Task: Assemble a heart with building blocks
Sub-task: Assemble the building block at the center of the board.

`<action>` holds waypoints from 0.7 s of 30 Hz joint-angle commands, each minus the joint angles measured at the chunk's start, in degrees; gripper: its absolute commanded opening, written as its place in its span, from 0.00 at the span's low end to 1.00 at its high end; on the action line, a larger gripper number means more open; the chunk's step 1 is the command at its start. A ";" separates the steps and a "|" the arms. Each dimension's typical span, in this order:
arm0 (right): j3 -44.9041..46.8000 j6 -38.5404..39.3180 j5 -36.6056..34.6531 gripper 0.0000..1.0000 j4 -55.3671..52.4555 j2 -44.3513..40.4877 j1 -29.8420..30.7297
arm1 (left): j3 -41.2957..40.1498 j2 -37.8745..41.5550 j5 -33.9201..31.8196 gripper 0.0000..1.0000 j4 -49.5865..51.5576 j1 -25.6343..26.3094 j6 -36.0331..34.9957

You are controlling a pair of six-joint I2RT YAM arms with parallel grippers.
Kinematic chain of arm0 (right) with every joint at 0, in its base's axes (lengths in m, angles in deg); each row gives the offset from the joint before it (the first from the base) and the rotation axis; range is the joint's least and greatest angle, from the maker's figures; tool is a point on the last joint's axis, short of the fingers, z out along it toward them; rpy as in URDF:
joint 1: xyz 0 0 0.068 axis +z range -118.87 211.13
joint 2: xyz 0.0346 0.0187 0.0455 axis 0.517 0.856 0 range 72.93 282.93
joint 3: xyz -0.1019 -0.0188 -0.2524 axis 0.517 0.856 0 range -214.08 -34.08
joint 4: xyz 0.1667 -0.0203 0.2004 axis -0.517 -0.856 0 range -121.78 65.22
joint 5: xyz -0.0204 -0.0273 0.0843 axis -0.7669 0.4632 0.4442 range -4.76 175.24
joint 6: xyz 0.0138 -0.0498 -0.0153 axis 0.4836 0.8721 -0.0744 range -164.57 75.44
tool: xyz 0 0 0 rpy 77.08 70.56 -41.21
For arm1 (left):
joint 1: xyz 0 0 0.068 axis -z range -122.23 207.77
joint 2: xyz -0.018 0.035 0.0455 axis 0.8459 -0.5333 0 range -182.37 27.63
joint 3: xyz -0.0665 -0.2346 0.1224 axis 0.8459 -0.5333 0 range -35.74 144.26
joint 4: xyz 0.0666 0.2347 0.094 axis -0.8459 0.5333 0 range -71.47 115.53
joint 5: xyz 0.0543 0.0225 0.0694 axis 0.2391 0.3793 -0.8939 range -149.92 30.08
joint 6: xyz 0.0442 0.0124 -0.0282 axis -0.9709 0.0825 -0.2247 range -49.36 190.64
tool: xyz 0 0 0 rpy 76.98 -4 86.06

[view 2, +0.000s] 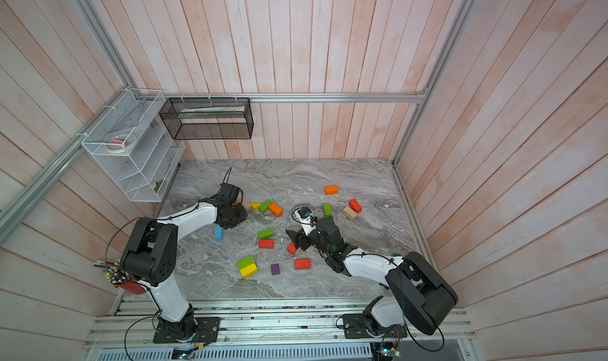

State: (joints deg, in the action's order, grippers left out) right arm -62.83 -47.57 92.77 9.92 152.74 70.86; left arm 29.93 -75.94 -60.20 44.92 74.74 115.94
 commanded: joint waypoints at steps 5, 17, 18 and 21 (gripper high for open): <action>-0.72 -0.01 -0.76 0.79 -0.27 -0.27 0.27 | 0.44 -0.58 -0.61 0.32 -0.12 -1.03 0.93; -0.70 0.00 -0.70 0.79 -0.37 -0.18 0.27 | 0.52 -1.19 -0.95 0.32 -0.99 -2.05 1.55; -0.74 -0.01 -0.76 0.79 -0.41 -0.14 0.31 | 0.66 -1.21 -1.02 0.32 -0.99 -2.20 1.55; -0.70 0.06 -0.75 0.79 -0.42 -0.09 0.27 | 0.85 -1.56 -1.05 0.32 -1.19 -2.42 1.55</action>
State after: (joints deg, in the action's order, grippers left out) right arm -62.83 -47.55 92.77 9.92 152.74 70.86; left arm 29.93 -76.23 -60.24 44.61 72.78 117.01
